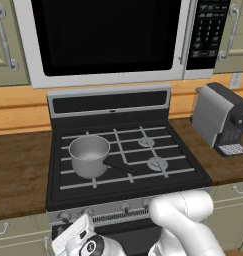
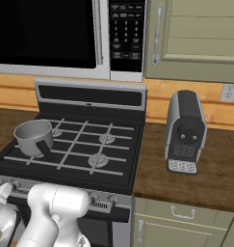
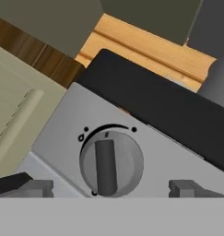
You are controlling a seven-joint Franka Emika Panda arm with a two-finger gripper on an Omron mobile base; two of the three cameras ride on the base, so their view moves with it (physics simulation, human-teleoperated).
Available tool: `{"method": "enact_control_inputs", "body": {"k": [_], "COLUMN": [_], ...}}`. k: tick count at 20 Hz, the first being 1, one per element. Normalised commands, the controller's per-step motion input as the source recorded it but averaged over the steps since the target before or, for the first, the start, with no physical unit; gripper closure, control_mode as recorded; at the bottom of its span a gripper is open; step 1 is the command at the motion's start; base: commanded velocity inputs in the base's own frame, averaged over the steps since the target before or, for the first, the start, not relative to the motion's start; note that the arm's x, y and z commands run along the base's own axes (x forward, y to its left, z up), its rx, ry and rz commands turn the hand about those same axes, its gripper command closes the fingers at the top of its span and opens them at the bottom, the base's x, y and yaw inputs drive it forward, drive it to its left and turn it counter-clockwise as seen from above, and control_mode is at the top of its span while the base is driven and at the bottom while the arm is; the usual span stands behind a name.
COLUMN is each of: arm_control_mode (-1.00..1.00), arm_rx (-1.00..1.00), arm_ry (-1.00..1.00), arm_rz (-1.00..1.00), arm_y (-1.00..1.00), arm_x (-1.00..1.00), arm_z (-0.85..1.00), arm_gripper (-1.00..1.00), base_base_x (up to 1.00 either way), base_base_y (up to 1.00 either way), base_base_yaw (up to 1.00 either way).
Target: Turn off the front left burner of the stove.
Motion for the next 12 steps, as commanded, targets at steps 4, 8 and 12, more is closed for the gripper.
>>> {"method": "enact_control_inputs", "body": {"k": [4,8,12], "arm_control_mode": [-1.00,-1.00,-1.00], "arm_rx": [-0.05,-0.12,-0.09], "arm_ry": [-0.02,-0.06,-0.07], "arm_rz": [-0.03,0.00,0.02], "arm_y": [0.09,0.43,0.26], "arm_x": [0.09,0.00,-0.05], "arm_z": [0.00,0.00,0.00], "arm_gripper": [-1.00,-1.00,-1.00], "base_base_x": [0.00,0.00,0.00], "base_base_y": [0.00,0.00,0.00], "base_base_yaw": [0.00,0.00,0.00]}}
